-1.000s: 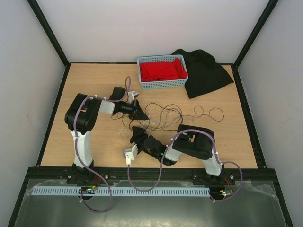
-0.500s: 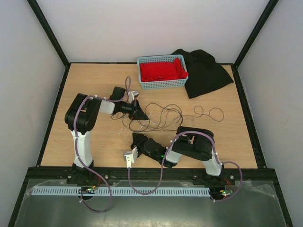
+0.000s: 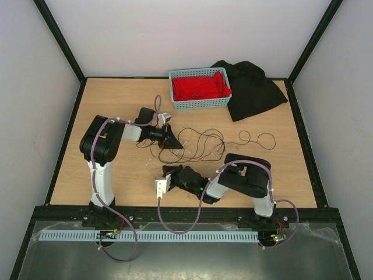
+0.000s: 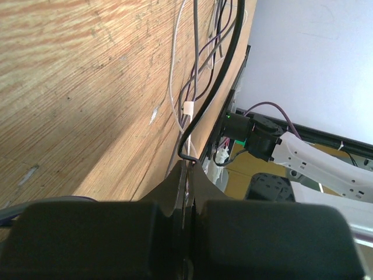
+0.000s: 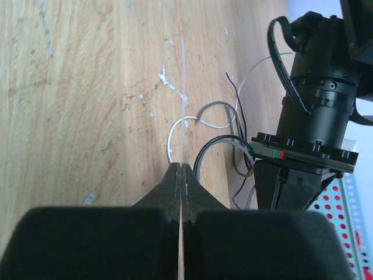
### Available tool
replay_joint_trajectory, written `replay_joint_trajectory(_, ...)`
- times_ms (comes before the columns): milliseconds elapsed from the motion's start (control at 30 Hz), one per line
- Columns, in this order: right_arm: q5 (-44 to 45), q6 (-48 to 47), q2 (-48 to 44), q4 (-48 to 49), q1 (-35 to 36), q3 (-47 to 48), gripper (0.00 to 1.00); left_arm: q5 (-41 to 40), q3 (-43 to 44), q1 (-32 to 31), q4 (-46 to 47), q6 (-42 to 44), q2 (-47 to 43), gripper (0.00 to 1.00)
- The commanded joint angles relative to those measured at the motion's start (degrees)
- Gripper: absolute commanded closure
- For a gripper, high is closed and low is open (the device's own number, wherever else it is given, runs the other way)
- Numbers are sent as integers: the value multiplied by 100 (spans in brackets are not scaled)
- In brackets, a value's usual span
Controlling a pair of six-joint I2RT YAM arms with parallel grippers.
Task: Zip-tie the wires
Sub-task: Tie the cable at the center of the board.
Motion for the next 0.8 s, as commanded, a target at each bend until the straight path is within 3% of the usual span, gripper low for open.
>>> replay_joint_trajectory(0,-639,1246,-482,-307,-279,-56,100,153,-17,0,77,120,-314,100)
replay_joint_trajectory(400,-1516,3905,-915,-269,-1217,-198,100,158,-168,-9,77,466,-598,100)
replay_joint_trajectory(767,-2264,6148,-987,831,-2113,-737,100,144,-454,-41,290,1220,-1069,100)
